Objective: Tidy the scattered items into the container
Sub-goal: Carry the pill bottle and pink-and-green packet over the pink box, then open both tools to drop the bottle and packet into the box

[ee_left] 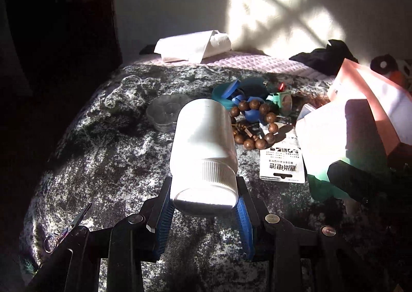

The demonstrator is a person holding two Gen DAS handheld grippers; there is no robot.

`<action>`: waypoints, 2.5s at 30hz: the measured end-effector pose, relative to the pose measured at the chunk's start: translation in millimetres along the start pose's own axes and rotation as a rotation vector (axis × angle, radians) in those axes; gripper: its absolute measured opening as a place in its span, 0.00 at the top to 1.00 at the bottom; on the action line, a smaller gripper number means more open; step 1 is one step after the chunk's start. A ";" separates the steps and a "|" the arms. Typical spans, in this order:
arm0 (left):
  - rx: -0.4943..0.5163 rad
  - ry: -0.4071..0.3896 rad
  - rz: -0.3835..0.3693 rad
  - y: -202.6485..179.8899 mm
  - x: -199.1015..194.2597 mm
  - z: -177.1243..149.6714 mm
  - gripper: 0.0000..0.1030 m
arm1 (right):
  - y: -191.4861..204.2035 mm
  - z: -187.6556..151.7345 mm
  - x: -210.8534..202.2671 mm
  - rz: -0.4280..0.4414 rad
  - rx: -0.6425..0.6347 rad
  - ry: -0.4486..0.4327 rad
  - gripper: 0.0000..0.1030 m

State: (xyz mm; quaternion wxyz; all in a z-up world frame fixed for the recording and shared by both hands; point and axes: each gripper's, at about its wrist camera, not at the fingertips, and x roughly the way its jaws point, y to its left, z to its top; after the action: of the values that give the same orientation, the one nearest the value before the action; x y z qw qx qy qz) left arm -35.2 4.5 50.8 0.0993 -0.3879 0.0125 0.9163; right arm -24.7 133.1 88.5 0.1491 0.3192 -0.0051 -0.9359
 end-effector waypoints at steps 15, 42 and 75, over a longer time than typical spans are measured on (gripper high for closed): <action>0.132 -0.093 -0.094 -104.3 -53.5 27.6 0.64 | -62.2 -3.7 -124.3 -0.128 0.087 -0.154 0.89; 0.391 -0.068 -0.319 -354.7 13.8 76.8 0.64 | -277.7 -21.6 -213.3 -0.504 0.337 -0.278 0.89; 0.262 -0.169 -0.303 -315.2 41.2 127.5 0.17 | -330.1 7.0 -159.4 -0.641 0.379 -0.307 0.36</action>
State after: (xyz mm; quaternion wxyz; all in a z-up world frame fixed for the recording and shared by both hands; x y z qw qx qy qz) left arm -93.2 333.2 127.6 0.2860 -0.2910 0.0646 0.9107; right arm -0.2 492.9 154.6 -0.2142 0.1830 -0.1001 -0.9543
